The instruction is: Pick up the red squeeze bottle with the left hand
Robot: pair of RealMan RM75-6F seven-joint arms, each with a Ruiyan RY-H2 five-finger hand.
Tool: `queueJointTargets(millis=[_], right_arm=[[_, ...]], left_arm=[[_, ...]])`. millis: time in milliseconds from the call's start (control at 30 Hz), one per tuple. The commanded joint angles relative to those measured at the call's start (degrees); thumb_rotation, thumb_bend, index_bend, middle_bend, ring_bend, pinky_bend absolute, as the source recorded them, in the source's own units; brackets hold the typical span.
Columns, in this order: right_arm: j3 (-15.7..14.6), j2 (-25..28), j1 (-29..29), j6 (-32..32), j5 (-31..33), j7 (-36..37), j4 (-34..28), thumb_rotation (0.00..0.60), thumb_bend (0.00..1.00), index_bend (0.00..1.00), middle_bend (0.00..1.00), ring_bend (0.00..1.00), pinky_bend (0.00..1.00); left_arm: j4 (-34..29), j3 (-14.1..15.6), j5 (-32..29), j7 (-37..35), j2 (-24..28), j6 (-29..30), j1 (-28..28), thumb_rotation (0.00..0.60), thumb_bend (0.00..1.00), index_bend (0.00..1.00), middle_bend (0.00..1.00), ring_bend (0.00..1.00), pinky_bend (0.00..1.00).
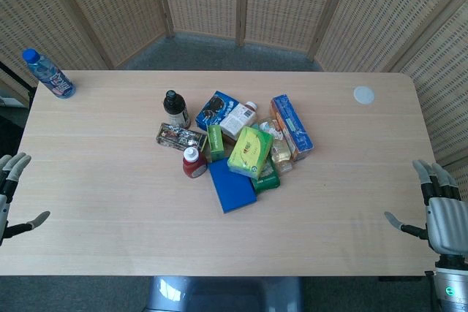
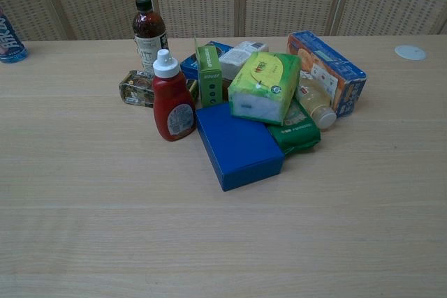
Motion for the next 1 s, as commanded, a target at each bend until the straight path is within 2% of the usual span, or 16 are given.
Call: queueJointTargets(millis=[33, 267, 467, 667, 800, 1000], right_arm=[[-0.1, 0.1, -0.1, 0.0, -0.1, 0.1, -0.1, 0.492, 0.00, 0.00, 0.00, 0.00, 0.00], [0.1, 0.6, -0.3, 0.2, 0.3, 1.0, -0.2, 0.492, 0.00, 0.00, 0.00, 0.00, 0.00], [0.4, 0.5, 0.0, -0.5, 1.2, 1.1, 0.0, 0.492, 0.00, 0.00, 0.00, 0.00, 0.00], [0.3, 0.2, 0.4, -1.1, 1.1, 0.9, 0.0, 0.493, 0.00, 0.00, 0.00, 0.00, 0.00], [-0.2, 0.0, 0.6, -1.6, 0.5, 0.7, -0.1, 0.491, 0.00, 0.00, 0.00, 0.00, 0.00], [-0.6, 0.1, 0.6, -1.6, -0.3, 1.0, -0.1, 0.494, 0.00, 0.00, 0.00, 0.00, 0.00]], left_arm=[[0.0, 0.1, 0.0, 0.1, 0.0, 0.0, 0.1, 0.600, 0.00, 0.00, 0.00, 0.00, 0.00], [0.5, 0.2, -0.8, 0.9, -0.9, -2.3, -0.9, 0.600, 0.00, 0.00, 0.00, 0.00, 0.00], [-3.7, -2.1, -5.6, 5.3, -0.7, -9.6, -5.4, 0.600, 0.00, 0.00, 0.00, 0.00, 0.00], [-12.6, -6.1, -14.9, 15.2, 1.1, -21.9, -14.0, 0.600, 0.00, 0.00, 0.00, 0.00, 0.00], [-17.2, -8.5, -24.5, 25.5, 0.7, -29.3, -21.4, 0.600, 0.00, 0.00, 0.00, 0.00, 0.00], [-18.5, -9.8, -36.9, 39.9, -4.9, -31.5, -31.2, 0.600, 0.00, 0.00, 0.00, 0.00, 0.00]])
